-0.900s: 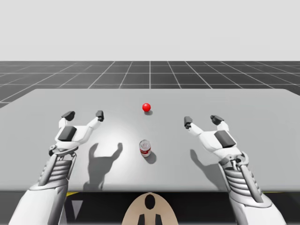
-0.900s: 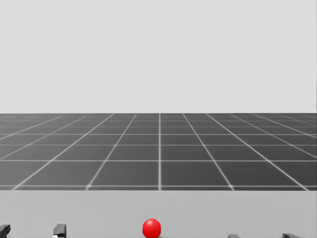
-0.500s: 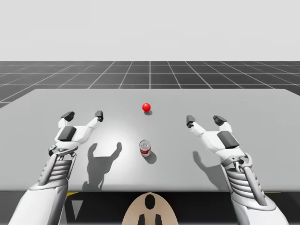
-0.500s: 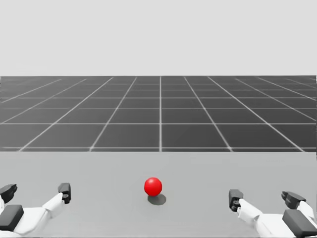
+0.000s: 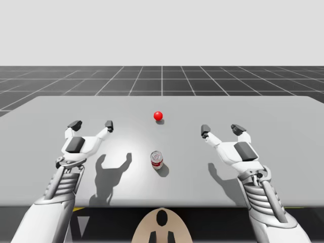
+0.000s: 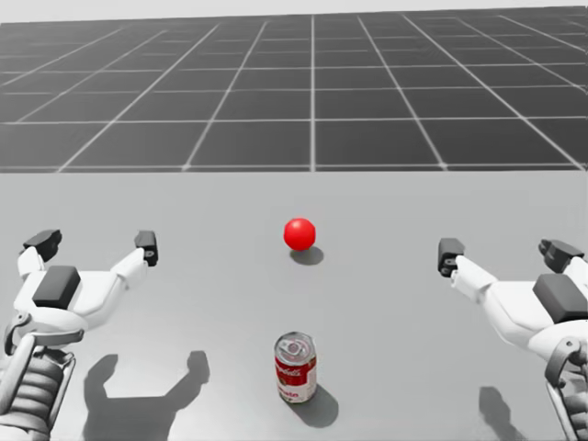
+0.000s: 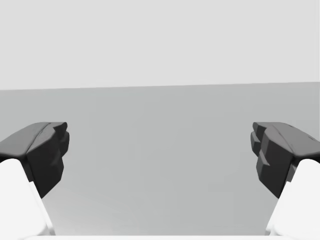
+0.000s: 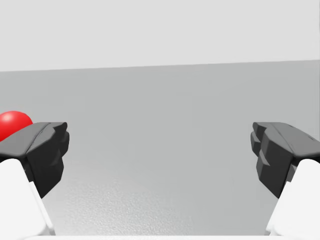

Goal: Watch the red light. When it turns green, pick up the object.

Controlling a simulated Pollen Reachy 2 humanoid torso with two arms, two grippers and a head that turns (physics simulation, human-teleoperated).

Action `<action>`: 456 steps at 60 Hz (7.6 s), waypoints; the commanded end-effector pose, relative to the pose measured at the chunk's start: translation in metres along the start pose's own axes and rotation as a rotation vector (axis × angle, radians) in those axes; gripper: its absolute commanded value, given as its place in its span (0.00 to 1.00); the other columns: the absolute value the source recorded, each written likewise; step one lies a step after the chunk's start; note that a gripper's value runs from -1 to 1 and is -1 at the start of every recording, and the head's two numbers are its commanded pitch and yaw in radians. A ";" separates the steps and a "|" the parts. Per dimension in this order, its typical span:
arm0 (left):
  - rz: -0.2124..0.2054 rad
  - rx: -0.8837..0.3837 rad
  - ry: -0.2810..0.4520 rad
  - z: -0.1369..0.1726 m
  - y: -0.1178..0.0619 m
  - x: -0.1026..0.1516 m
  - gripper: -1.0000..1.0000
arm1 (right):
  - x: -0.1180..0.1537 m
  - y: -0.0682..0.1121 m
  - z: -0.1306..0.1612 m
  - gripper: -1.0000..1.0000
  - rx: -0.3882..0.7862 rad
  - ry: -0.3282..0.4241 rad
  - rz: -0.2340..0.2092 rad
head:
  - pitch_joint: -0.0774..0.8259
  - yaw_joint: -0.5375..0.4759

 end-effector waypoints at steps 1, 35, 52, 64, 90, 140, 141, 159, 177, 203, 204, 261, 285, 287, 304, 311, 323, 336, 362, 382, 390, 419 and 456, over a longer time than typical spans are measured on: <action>-0.009 -0.002 -0.001 0.000 -0.001 0.000 0.00 | -0.001 0.003 0.001 0.00 0.003 -0.001 0.002 | 0.57 0.58; -0.010 -0.004 0.002 0.001 -0.003 -0.001 0.00 | 0.000 0.003 0.001 0.00 0.005 -0.006 0.004 | 0.57 0.57; -0.011 -0.005 -0.003 0.001 -0.002 -0.001 0.00 | 0.000 0.003 0.001 0.00 0.003 -0.007 0.003 | 0.57 0.57; -0.012 -0.006 -0.004 0.001 -0.002 -0.001 0.00 | 0.000 0.003 0.001 0.00 0.003 -0.008 0.002 | 0.57 0.57; -0.015 -0.007 -0.006 0.001 -0.002 -0.001 0.00 | -0.001 0.002 0.001 0.00 0.000 -0.006 -0.003 | 0.57 0.56; -0.034 -0.004 -0.011 0.001 -0.004 -0.002 0.00 | -0.003 0.004 0.001 0.00 0.008 0.007 -0.009 | 0.58 0.56; -0.034 -0.004 -0.011 0.001 -0.004 -0.002 0.00 | -0.003 0.004 0.001 0.00 0.009 0.007 -0.008 | 0.58 0.56; -0.033 -0.008 -0.011 0.001 -0.004 -0.002 0.00 | -0.004 0.004 0.001 0.00 0.008 0.005 -0.006 | 0.58 0.56; -0.035 -0.008 -0.010 0.002 -0.004 -0.002 0.00 | -0.004 0.004 0.000 0.00 0.010 0.007 0.007 | 0.57 0.56; -0.037 -0.011 -0.006 0.001 -0.005 -0.003 0.00 | -0.004 0.005 0.000 0.00 0.008 0.004 0.011 | 0.57 0.56; -0.036 -0.011 -0.006 0.001 -0.006 -0.003 0.00 | -0.004 0.005 0.001 0.00 0.008 0.004 0.011 | 0.57 0.56; -0.052 -0.026 -0.005 0.001 -0.008 -0.005 0.00 | -0.002 0.004 0.002 0.00 0.012 -0.005 0.020 | 0.86 0.58; -0.021 -0.147 0.030 0.013 -0.022 -0.004 0.00 | -0.002 0.002 0.001 0.00 0.001 -0.004 0.016 | 0.88 0.59; -0.020 -0.181 0.038 0.016 -0.024 -0.003 0.00 | -0.003 0.002 0.000 0.00 -0.002 -0.003 0.016 | 0.88 0.59; 0.013 -0.581 0.158 0.058 -0.040 0.001 0.00 | -0.006 0.001 -0.002 0.00 -0.009 0.007 0.015 | 0.88 0.58; -0.047 -0.701 0.201 0.067 -0.044 -0.008 0.00 | -0.007 0.001 -0.003 0.00 -0.010 0.007 0.017 | 0.88 0.57; -0.058 -0.862 0.296 0.070 -0.057 -0.025 0.00 | -0.008 0.000 -0.005 0.00 -0.008 0.008 0.019 | 0.88 0.57; -0.019 -0.960 0.351 0.064 -0.085 -0.035 0.00 | -0.008 -0.001 -0.005 0.00 -0.009 0.007 0.020 | 0.88 0.57; 0.033 -1.009 0.364 0.048 -0.140 -0.042 0.00 | -0.004 -0.001 -0.003 0.00 -0.006 -0.003 0.012 | 0.88 0.55; 0.057 -1.003 0.382 0.038 -0.157 -0.051 0.00 | 0.000 -0.001 -0.001 0.00 -0.002 -0.014 0.005 | 0.88 0.54; 0.057 -1.009 0.396 0.041 -0.151 -0.057 0.62 | 0.001 -0.001 0.000 0.00 -0.003 -0.015 0.004 | 0.87 0.54; 0.019 -1.036 0.392 0.046 -0.152 -0.060 1.00 | 0.001 0.000 0.000 0.00 -0.003 -0.015 0.005 | 0.63 0.53; 0.003 -0.938 0.192 0.037 -0.128 0.026 1.00 | -0.002 -0.001 -0.001 0.00 -0.002 -0.014 0.008 | 0.38 0.54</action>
